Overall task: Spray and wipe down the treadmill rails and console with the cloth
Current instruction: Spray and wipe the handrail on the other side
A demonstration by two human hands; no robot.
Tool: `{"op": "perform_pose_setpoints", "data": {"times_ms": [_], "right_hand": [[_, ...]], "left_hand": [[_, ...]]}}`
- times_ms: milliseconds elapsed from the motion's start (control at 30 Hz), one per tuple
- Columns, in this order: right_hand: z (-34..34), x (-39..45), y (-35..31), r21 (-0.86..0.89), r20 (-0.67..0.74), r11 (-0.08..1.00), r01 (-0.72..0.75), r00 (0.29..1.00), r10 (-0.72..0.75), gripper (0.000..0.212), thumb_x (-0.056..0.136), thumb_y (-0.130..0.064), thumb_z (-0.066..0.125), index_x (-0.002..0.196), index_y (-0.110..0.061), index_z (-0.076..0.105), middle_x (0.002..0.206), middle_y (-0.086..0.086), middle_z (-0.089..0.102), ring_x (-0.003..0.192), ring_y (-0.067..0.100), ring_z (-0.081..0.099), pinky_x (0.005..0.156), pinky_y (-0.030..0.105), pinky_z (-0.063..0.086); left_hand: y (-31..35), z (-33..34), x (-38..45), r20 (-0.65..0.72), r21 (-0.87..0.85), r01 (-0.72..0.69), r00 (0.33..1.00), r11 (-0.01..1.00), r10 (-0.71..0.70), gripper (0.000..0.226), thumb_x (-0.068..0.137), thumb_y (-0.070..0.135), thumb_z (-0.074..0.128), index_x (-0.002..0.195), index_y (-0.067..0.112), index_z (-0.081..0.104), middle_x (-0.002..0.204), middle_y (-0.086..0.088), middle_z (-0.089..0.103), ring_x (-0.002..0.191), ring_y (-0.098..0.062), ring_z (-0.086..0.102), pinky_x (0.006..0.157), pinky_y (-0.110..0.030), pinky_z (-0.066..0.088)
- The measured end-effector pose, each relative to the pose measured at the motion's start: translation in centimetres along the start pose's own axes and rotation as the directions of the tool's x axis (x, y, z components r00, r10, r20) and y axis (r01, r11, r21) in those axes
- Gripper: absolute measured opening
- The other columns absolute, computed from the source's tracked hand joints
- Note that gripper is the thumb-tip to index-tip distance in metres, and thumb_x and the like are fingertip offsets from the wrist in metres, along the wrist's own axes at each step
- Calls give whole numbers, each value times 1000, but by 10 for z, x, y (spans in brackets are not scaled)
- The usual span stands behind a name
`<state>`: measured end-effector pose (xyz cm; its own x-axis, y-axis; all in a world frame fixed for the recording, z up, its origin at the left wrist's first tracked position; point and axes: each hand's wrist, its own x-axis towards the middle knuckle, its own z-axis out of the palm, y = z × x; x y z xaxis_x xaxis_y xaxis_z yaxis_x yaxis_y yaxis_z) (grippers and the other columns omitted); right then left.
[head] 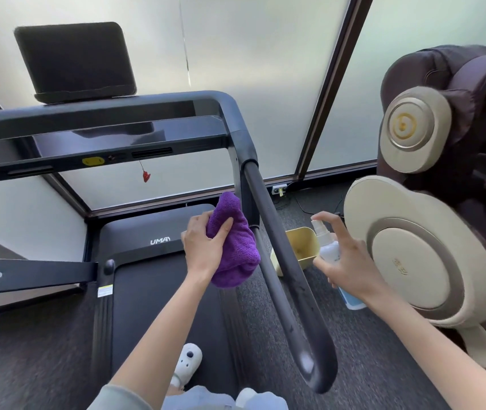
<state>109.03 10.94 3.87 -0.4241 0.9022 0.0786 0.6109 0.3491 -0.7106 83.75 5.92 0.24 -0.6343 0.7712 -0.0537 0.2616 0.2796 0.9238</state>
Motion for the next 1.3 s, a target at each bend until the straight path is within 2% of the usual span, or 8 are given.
{"op": "perform_pose_setpoints", "data": {"times_ms": [167, 267, 467, 633, 800, 900, 1000, 1300], "right_hand": [[1, -21, 6, -25, -55, 1000, 7, 998, -8, 68, 75, 4, 64, 117, -45, 41, 57, 12, 57, 45, 24, 53, 48, 37, 51], [4, -22, 6, -1, -134, 1000, -17, 991, 17, 66, 75, 4, 66, 116, -41, 41, 58, 12, 57, 45, 26, 54, 46, 40, 52], [3, -29, 4, 26, -56, 998, -54, 997, 55, 67, 76, 3, 62, 118, -44, 40, 59, 18, 57, 46, 33, 54, 47, 45, 53], [-2, -66, 7, 38, -24, 998, -52, 998, 53, 74, 74, 4, 62, 114, -55, 39, 57, 15, 54, 43, 27, 51, 45, 38, 51], [0, -99, 19, 5, 43, 997, -76, 996, 76, 71, 75, 1, 63, 116, -52, 40, 53, 5, 50, 41, 12, 39, 43, 25, 44], [5, -104, 20, 3, 54, 994, -105, 993, 105, 69, 76, 0, 63, 116, -51, 39, 51, 4, 45, 44, 11, 37, 46, 21, 40], [10, -107, 20, -5, 3, 994, -110, 994, 110, 67, 74, 1, 63, 115, -48, 40, 47, -3, 38, 44, 12, 35, 46, 16, 33], [12, -116, 21, 51, -70, 988, -149, 986, 152, 68, 72, 5, 63, 112, -46, 42, 46, -4, 40, 44, 11, 39, 48, 14, 36]], "left_hand": [[-5, 2, -15, 22, -8, 17, 1000, 1000, -16, 31, 87, 41, 68, 112, 23, 66, 113, 1, 59, 111, -29, 53, 101, -45, 41], [-7, 1, -22, 25, -14, 13, 1000, 1000, -13, 31, 86, 41, 69, 112, 24, 66, 113, 2, 59, 112, -28, 53, 101, -44, 41], [-8, 1, -28, 36, -4, 0, 999, 1000, 0, 29, 87, 42, 68, 111, 27, 65, 113, 2, 58, 111, -28, 53, 102, -45, 42], [-9, 4, -36, 45, -9, 1, 999, 1000, -1, 29, 87, 42, 68, 112, 27, 65, 113, 3, 58, 112, -28, 52, 101, -45, 42], [-14, 13, -46, 66, 9, -3, 998, 1000, 3, 30, 87, 41, 68, 111, 24, 66, 112, 1, 59, 111, -28, 53, 101, -44, 42], [-13, 20, -54, 83, -6, 11, 996, 1000, -10, 29, 87, 41, 68, 111, 25, 66, 111, 2, 59, 111, -27, 52, 102, -44, 41], [-10, 27, -58, 106, -13, 15, 994, 1000, -13, 28, 87, 42, 68, 110, 26, 66, 111, 3, 59, 111, -27, 52, 102, -44, 41], [-8, 21, -52, 76, -13, -4, 997, 1000, 5, 30, 88, 41, 67, 111, 22, 67, 111, -1, 60, 108, -28, 54, 102, -47, 40]]}}
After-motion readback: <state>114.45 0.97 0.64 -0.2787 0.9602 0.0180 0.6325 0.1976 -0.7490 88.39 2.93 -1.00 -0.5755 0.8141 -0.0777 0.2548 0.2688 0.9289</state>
